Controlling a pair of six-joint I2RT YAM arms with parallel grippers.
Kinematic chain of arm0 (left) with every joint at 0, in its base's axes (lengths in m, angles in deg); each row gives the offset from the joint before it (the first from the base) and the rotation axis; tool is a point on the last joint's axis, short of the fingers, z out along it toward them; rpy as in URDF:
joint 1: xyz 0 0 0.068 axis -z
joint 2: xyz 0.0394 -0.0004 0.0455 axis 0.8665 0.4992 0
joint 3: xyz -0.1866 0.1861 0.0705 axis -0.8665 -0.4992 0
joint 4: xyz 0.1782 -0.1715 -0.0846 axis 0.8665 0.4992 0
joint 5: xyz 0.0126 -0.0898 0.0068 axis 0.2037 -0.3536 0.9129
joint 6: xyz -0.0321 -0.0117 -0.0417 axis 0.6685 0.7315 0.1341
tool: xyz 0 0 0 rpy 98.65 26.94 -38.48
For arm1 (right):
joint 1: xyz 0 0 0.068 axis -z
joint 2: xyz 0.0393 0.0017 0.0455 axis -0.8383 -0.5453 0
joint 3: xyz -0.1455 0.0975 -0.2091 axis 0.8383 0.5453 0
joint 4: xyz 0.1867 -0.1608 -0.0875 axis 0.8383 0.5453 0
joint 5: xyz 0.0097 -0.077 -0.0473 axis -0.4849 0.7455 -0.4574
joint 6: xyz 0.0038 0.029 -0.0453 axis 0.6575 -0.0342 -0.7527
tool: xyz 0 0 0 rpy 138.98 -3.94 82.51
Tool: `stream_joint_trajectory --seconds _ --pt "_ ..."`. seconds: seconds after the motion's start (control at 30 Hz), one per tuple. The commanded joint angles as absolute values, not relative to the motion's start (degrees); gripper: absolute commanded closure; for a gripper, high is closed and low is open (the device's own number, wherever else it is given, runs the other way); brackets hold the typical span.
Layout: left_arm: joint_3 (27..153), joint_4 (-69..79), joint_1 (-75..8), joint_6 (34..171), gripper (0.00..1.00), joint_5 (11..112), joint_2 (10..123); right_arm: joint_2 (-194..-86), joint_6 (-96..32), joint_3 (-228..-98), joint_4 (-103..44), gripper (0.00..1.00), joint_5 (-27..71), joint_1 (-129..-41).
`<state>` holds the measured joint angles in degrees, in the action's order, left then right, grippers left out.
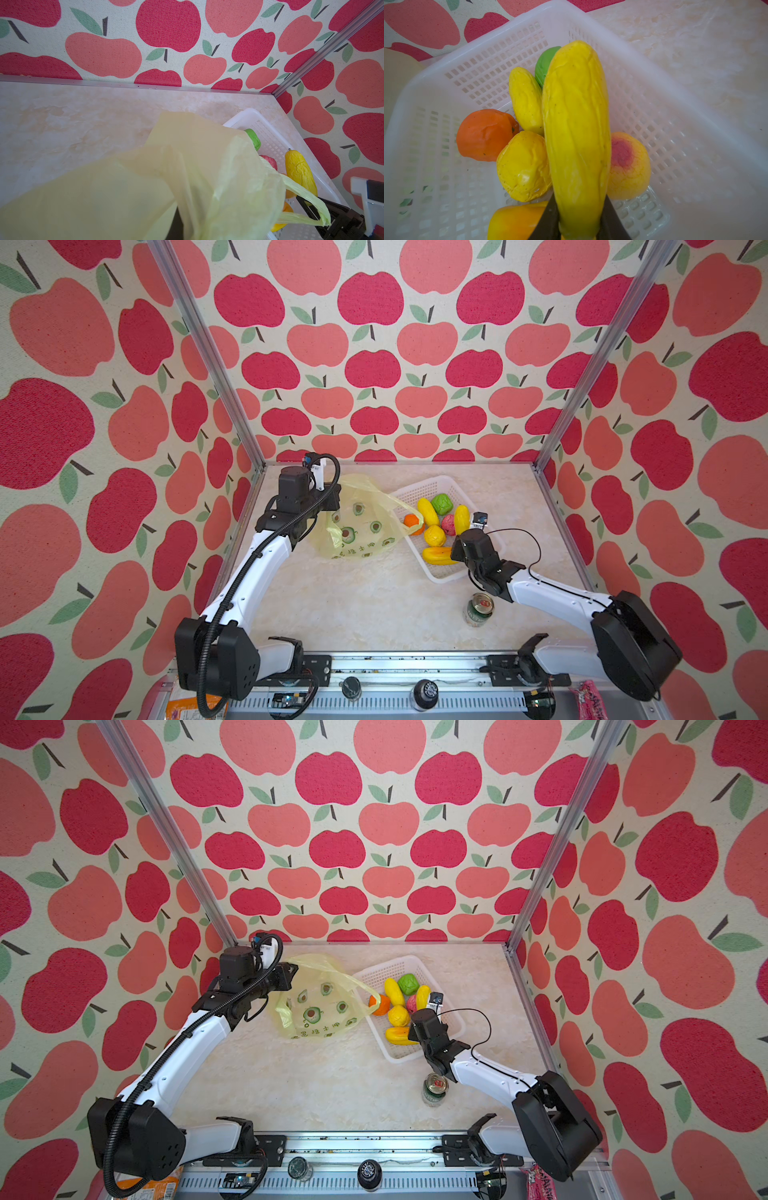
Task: Untie the knot of the plastic bag and take out the fruit
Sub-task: 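Lift the yellow fruit out and carry it over the basket with the right gripper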
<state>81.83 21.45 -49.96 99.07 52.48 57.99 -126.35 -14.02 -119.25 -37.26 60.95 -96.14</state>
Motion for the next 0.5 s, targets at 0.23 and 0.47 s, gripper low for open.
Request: stream_joint_trajectory --seconds 0.23,0.47 --pt "81.62 21.32 -50.29 98.39 1.00 52.64 57.31 -130.77 -11.51 -124.24 -31.10 0.77 62.21 -95.10" --pt "81.66 21.32 -50.27 98.43 1.00 52.70 57.43 -128.67 -12.45 -122.96 -31.96 0.56 62.81 -95.02"
